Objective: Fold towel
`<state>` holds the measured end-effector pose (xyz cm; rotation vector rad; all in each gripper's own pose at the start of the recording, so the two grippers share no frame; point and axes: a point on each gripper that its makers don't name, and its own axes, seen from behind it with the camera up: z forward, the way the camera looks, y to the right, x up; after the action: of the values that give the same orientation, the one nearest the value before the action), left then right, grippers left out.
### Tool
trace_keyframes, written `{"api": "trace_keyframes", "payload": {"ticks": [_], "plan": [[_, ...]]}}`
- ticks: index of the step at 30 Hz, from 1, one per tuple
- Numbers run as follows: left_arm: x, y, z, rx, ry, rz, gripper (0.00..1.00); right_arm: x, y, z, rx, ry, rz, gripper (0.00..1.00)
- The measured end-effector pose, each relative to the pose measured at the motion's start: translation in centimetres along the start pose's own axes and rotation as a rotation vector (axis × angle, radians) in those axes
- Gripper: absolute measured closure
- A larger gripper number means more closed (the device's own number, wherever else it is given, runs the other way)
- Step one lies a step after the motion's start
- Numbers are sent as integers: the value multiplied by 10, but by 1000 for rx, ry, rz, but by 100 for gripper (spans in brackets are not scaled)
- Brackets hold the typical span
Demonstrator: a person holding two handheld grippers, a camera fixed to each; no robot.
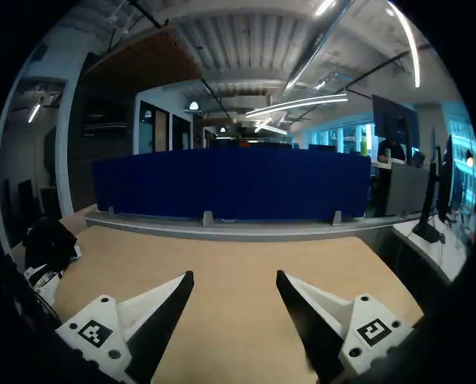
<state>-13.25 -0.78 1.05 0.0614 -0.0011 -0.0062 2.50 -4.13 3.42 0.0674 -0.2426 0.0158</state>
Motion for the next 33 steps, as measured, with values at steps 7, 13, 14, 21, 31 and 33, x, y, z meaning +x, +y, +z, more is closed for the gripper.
{"api": "trace_keyframes", "payload": {"ticks": [7,13,14,21,31,33], "plan": [[0,-2,0,1,-1,1,9,-5,0,1,0,-9,-2,0],[0,-3,-1,6,-2,-1,9,-3,0,1,1,-3,-3,0],[0,-3,-1,6,-3,0,9,-2,1,1,1,1,-3,0],[-1,-3,-1,6,-3,-1,8,6,9,-6,5,27,4,0],[-1,-3,-1,6,-3,0,4,12,34,-26,23,42,-12,0],[-1,-3,-1,6,-4,1,5,13,38,-27,31,51,-12,0]]}}
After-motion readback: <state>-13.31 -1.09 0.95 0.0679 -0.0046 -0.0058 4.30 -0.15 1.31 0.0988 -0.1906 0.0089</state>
